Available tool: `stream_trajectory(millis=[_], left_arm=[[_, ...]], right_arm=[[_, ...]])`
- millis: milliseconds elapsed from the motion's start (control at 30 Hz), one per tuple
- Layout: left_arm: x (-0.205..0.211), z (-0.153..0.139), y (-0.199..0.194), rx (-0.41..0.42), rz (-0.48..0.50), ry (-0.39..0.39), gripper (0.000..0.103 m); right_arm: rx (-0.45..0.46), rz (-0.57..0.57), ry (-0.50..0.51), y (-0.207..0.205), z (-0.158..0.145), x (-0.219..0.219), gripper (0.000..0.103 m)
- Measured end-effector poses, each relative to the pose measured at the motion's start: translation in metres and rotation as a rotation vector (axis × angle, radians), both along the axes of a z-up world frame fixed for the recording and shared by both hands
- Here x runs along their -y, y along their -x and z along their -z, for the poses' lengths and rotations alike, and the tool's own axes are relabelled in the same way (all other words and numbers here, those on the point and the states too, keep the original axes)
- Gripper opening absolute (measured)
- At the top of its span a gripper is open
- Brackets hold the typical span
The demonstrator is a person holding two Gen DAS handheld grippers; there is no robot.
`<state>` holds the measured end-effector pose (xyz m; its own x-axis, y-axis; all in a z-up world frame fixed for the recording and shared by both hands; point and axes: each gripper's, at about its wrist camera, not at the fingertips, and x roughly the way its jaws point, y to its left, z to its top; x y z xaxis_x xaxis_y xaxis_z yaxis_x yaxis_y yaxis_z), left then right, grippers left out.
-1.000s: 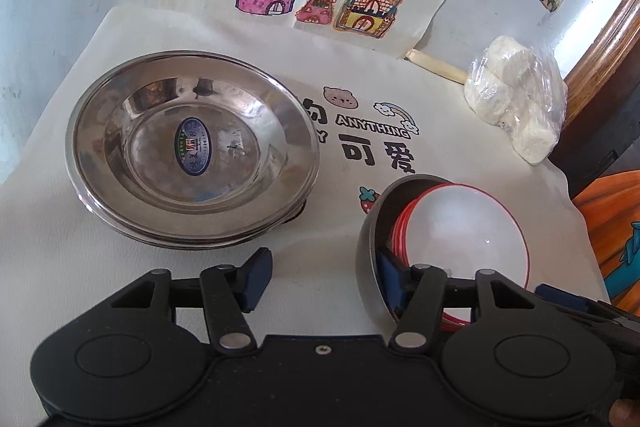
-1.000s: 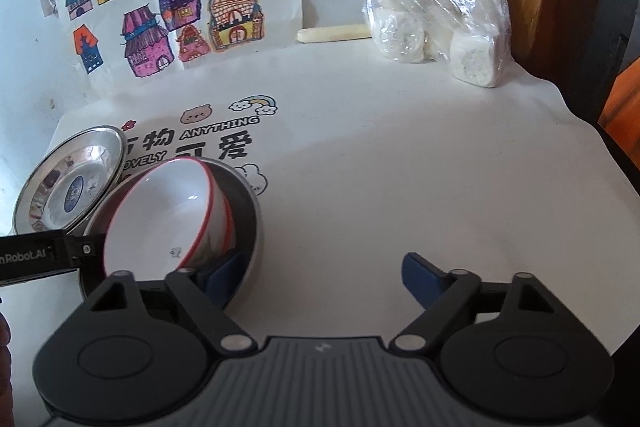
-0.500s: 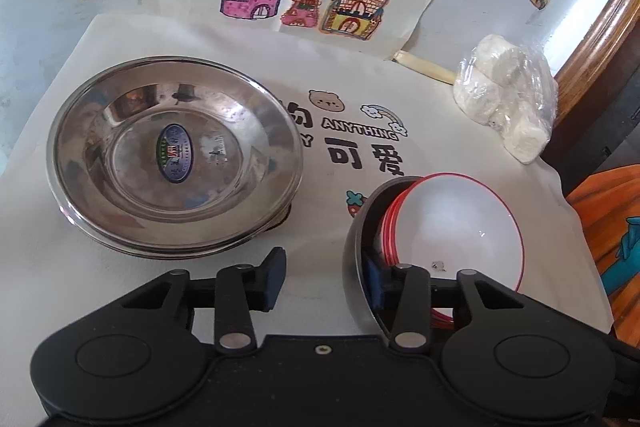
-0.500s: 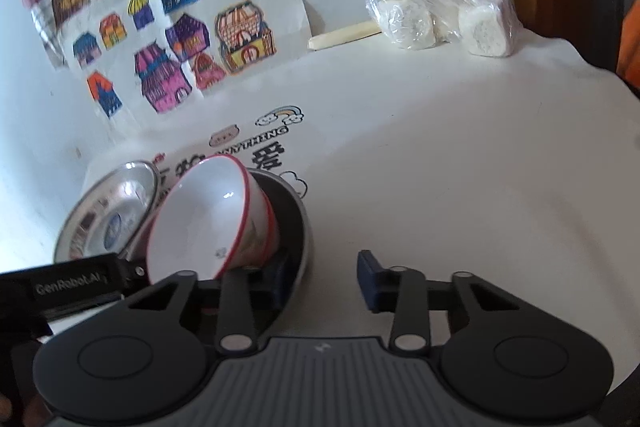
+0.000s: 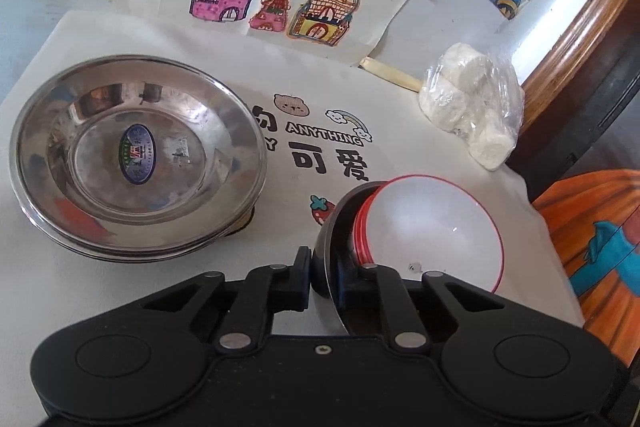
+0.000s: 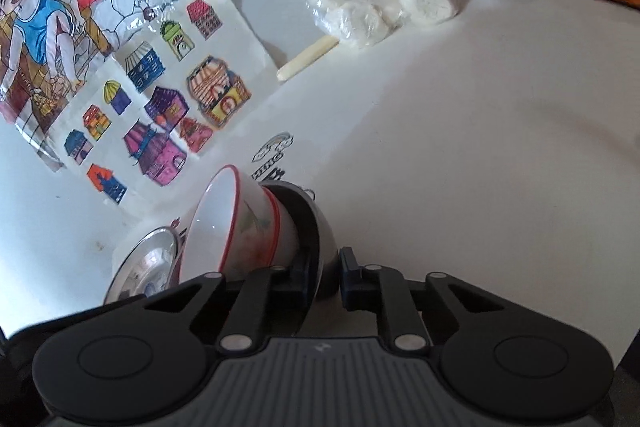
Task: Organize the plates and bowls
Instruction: 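Lift the steel bowl with nested white bowls and carry it over the steel plates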
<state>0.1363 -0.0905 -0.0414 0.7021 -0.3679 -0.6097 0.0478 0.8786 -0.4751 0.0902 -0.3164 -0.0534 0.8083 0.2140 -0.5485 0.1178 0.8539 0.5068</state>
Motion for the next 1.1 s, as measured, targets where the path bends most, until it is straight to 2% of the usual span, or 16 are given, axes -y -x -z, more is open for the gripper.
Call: stream_trajectory(millis=[267,567,1100], left_arm=[[-0.004,0.002,-0.001,-0.007,0.004,0.028,0.012],[-0.011,0.001,0.009,-0.03,0.03,0.051,0.011],[-0.042,-0.026,0.036,0.042,0.022,0.058,0.011]], right_arm=[[0.003,0.079,0.021,0.005,-0.001,-0.008,0.015],[0.004,0.091,0.036,0.017,-0.003,-0.007,0.016],[0.052,0.069,0.041,0.045,-0.028,-0.038,0.016]])
